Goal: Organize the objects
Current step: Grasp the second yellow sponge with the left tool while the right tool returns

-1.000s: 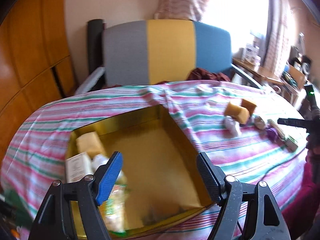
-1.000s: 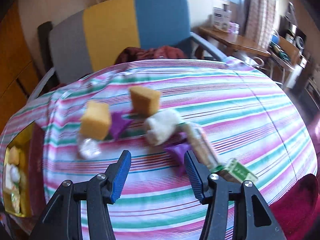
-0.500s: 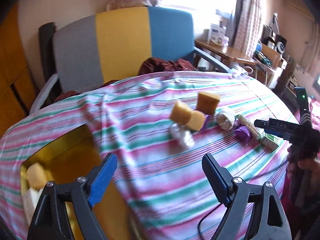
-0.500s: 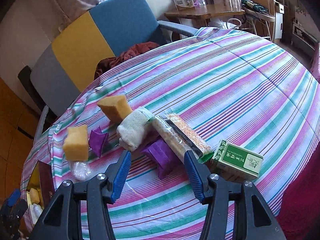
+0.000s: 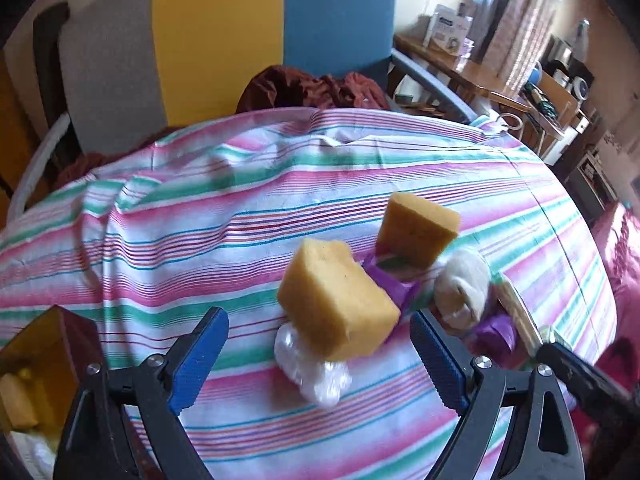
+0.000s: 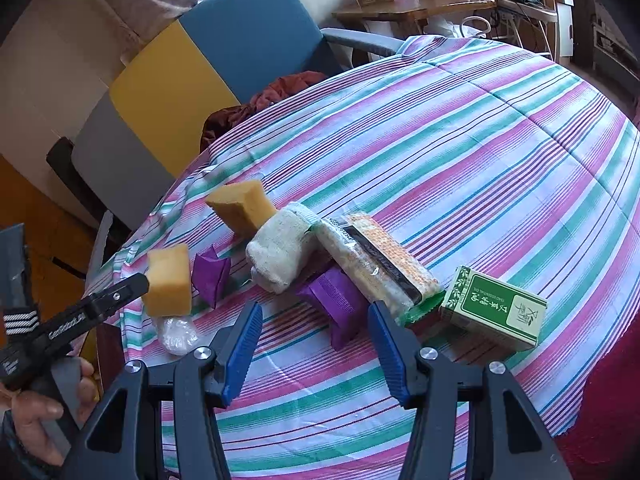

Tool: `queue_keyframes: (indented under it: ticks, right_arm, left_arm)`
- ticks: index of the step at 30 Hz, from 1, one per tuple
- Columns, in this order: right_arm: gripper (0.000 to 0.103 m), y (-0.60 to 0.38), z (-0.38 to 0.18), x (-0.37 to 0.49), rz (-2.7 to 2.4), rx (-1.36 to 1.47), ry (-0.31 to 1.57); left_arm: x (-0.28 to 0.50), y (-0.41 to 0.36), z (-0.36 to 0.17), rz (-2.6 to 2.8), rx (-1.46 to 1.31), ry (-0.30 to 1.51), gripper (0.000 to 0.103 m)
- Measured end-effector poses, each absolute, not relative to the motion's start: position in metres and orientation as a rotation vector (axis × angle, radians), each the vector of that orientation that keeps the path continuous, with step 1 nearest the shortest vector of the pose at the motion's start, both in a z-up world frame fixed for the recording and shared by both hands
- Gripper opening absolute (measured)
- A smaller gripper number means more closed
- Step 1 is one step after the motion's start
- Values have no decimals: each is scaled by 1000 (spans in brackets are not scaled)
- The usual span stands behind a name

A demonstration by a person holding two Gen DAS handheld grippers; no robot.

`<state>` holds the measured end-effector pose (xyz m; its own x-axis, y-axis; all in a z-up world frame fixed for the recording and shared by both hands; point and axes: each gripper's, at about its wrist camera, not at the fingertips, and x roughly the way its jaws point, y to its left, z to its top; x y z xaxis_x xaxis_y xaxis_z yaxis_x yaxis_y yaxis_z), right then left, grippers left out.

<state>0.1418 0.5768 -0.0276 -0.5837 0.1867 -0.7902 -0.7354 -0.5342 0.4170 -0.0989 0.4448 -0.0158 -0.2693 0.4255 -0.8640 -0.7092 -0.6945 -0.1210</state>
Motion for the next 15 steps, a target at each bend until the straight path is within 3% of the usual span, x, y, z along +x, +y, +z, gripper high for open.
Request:
queue_keyframes:
  ticks: [5,6,7,8,10,15]
  right_arm:
    - [56,583,-30,149,2122,-917,1091]
    - [56,585,-29,151,2114,-902,1103]
    - [56,588,-28,157,2102,-872,1119]
    - [56,591,-27,165,2081,-819,1141]
    - [56,601,-24,190,2013,-681,1189]
    - [56,618,-29,238,1860,-449,1332]
  left_arm:
    - [-115,467,-39,1975,-1332,332,91]
    - [-117,469,-43,1965,-1342,327,79]
    - [-118,471,-47,1944,-1350,327,58]
    - [-117,473,-50,1931,-1352,338,59]
    - [-111,469,-47,1937,-1293,335,45]
    - [-99,453,-30,1924,-1206,300,43]
